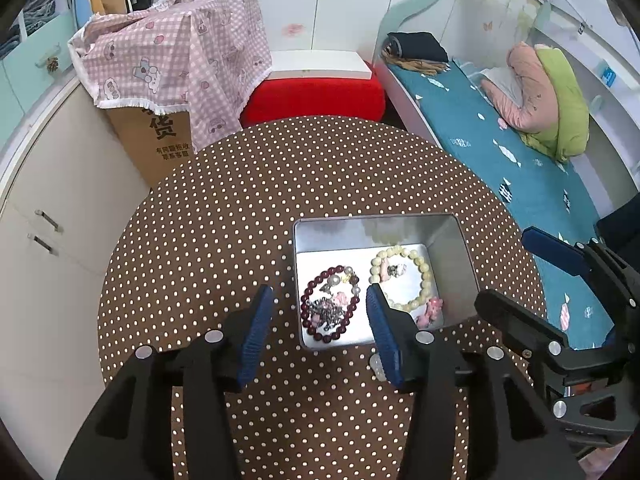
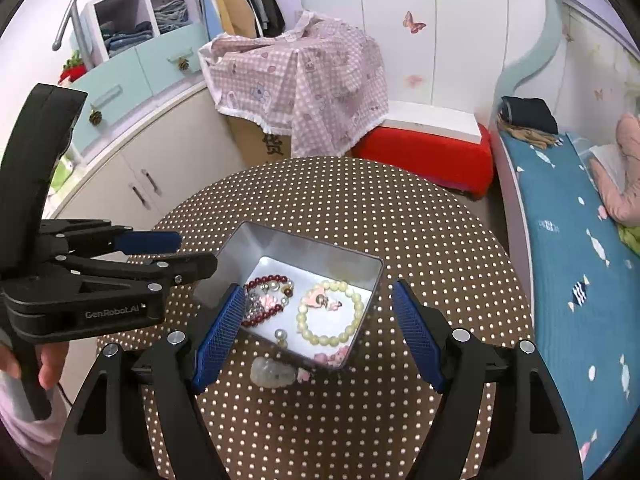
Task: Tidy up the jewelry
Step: 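Withdraw both tools and reach the left tool toward the jade pendant, then grasp the jade pendant with the left tool while the right tool grasps a pink charm, then carry the pendant and charm over the tray and lower them in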
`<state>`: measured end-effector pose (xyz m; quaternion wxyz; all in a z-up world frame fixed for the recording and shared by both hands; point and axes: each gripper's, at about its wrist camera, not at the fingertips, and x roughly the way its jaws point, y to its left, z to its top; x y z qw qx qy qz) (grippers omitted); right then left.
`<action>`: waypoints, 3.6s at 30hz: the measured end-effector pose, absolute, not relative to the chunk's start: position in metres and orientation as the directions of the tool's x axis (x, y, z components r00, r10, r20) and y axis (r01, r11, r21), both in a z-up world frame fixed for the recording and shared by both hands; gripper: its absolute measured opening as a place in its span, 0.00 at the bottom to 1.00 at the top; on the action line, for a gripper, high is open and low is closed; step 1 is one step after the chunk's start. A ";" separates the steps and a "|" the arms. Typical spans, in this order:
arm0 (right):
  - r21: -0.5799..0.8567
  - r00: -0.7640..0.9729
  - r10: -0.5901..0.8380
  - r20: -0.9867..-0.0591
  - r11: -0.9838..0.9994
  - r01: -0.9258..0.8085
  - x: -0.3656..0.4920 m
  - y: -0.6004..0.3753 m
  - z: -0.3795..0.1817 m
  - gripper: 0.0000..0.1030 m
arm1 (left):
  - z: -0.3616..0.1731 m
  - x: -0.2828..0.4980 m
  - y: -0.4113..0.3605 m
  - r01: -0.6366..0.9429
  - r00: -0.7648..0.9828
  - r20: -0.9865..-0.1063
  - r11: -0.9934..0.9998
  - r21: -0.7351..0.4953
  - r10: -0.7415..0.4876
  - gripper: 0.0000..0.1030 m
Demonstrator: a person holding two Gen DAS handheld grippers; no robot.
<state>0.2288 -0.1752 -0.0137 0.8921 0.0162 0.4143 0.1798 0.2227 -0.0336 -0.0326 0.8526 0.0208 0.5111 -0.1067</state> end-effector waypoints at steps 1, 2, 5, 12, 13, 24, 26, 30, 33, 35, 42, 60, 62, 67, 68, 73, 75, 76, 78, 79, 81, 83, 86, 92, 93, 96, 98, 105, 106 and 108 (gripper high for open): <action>0.176 0.590 0.332 -0.736 0.936 -0.306 0.226 -0.175 -0.014 0.71 | -0.033 0.221 -0.033 0.204 0.453 -0.877 0.976 -0.073 -0.160 0.46; 0.172 0.589 0.326 -0.739 0.937 -0.303 0.224 -0.175 -0.015 0.71 | -0.034 0.219 -0.034 0.206 0.450 -0.879 0.976 -0.071 -0.159 0.46; 0.167 0.582 0.316 -0.749 0.941 -0.296 0.219 -0.177 -0.018 0.71 | -0.038 0.213 -0.034 0.212 0.445 -0.882 0.975 -0.067 -0.157 0.50; 0.168 0.558 0.302 -0.773 0.945 -0.280 0.206 -0.183 -0.030 0.71 | -0.052 0.194 -0.038 0.230 0.417 -0.896 0.971 -0.059 -0.153 0.53; 0.166 0.555 0.300 -0.776 0.946 -0.278 0.203 -0.185 -0.032 0.71 | -0.054 0.192 -0.039 0.232 0.412 -0.898 0.971 -0.058 -0.152 0.54; 0.143 0.526 0.268 -0.807 0.953 -0.266 0.184 -0.198 -0.054 0.71 | -0.080 0.166 -0.061 0.278 0.351 -0.922 0.959 -0.063 -0.162 0.54; 0.140 0.516 0.265 -0.814 0.953 -0.268 0.180 -0.200 -0.061 0.71 | -0.085 0.165 -0.069 0.289 0.341 -0.927 0.956 -0.054 -0.156 0.54; 0.136 0.491 0.262 -0.831 0.951 -0.277 0.175 -0.200 -0.073 0.71 | -0.098 0.167 -0.081 0.301 0.329 -0.935 0.953 -0.033 -0.136 0.54; 0.146 0.473 0.266 -0.840 0.951 -0.274 0.173 -0.204 -0.081 0.71 | -0.106 0.170 -0.093 0.307 0.336 -0.936 0.952 -0.001 -0.109 0.54; 0.145 0.466 0.267 -0.843 0.949 -0.281 0.172 -0.206 -0.086 0.71 | -0.112 0.174 -0.098 0.303 0.350 -0.934 0.952 0.042 -0.070 0.54; 0.148 0.432 0.275 -0.859 0.941 -0.305 0.167 -0.209 -0.105 0.71 | -0.127 0.184 -0.115 0.316 0.363 -0.930 0.947 0.057 -0.065 0.52; 0.181 0.426 0.337 -0.840 0.913 -0.366 0.163 -0.197 -0.108 0.65 | -0.132 0.185 -0.097 0.315 0.351 -0.933 0.948 0.034 -0.083 0.35; 0.191 0.421 0.359 -0.833 0.901 -0.389 0.163 -0.192 -0.105 0.53 | -0.130 0.184 -0.087 0.309 0.351 -0.933 0.950 0.033 -0.082 0.35; 0.198 0.410 0.380 -0.829 0.885 -0.422 0.170 -0.176 -0.103 0.44 | -0.128 0.183 -0.072 0.294 0.343 -0.935 0.956 0.011 -0.095 0.35; 0.200 0.405 0.384 -0.830 0.882 -0.427 0.173 -0.171 -0.104 0.43 | -0.128 0.182 -0.069 0.291 0.343 -0.935 0.957 0.008 -0.096 0.35; 0.190 0.403 0.371 -0.837 0.887 -0.421 0.186 -0.152 -0.107 0.34 | -0.126 0.179 -0.056 0.282 0.349 -0.931 0.959 -0.002 -0.105 0.35; 0.188 0.405 0.364 -0.839 0.892 -0.412 0.192 -0.147 -0.108 0.32 | -0.126 0.180 -0.058 0.285 0.352 -0.930 0.958 -0.004 -0.108 0.35; 0.179 0.408 0.355 -0.841 0.895 -0.409 0.195 -0.144 -0.109 0.31 | -0.126 0.180 -0.057 0.289 0.350 -0.930 0.957 -0.010 -0.116 0.35; 0.154 0.416 0.331 -0.847 0.902 -0.403 0.200 -0.138 -0.110 0.30 | -0.127 0.179 -0.055 0.294 0.343 -0.930 0.955 -0.031 -0.135 0.35; 0.147 0.419 0.322 -0.849 0.906 -0.397 0.203 -0.136 -0.110 0.30 | -0.127 0.179 -0.054 0.297 0.343 -0.929 0.954 -0.034 -0.139 0.35; 0.133 0.424 0.305 -0.853 0.912 -0.389 0.207 -0.132 -0.111 0.30 | -0.127 0.178 -0.052 0.301 0.347 -0.927 0.953 -0.034 -0.142 0.35; 0.111 0.431 0.285 -0.856 0.916 -0.385 0.209 -0.129 -0.112 0.29 | -0.127 0.179 -0.049 0.305 0.345 -0.926 0.951 -0.046 -0.156 0.35; 0.105 0.419 0.271 -0.866 0.920 -0.378 0.212 -0.124 -0.116 0.29 | -0.128 0.181 -0.048 0.308 0.335 -0.926 0.949 -0.067 -0.174 0.35; 0.092 0.429 0.267 -0.863 0.918 -0.386 0.217 -0.118 -0.117 0.16 | -0.128 0.180 -0.045 0.313 0.334 -0.923 0.946 -0.081 -0.190 0.35; 0.091 0.431 0.265 -0.863 0.919 -0.383 0.218 -0.119 -0.117 0.16 | -0.128 0.179 -0.044 0.311 0.335 -0.923 0.947 -0.082 -0.190 0.35; 0.096 0.432 0.264 -0.862 0.923 -0.373 0.219 -0.122 -0.118 0.16 | -0.127 0.178 -0.040 0.302 0.342 -0.921 0.950 -0.080 -0.186 0.35; 0.095 0.436 0.263 -0.861 0.924 -0.369 0.219 -0.123 -0.117 0.16 | -0.126 0.179 -0.038 0.291 0.348 -0.919 0.953 -0.082 -0.185 0.35; 0.098 0.450 0.268 -0.852 0.925 -0.367 0.206 -0.133 -0.107 0.16 | -0.117 0.178 -0.040 0.293 0.360 -0.913 0.952 -0.084 -0.192 0.35; 0.099 0.452 0.270 -0.850 0.925 -0.366 0.204 -0.134 -0.105 0.16 | -0.116 0.177 -0.040 0.294 0.362 -0.912 0.952 -0.085 -0.193 0.35; 0.100 0.456 0.273 -0.847 0.925 -0.367 0.199 -0.136 -0.101 0.16 | -0.112 0.175 -0.041 0.294 0.371 -0.908 0.952 -0.083 -0.194 0.35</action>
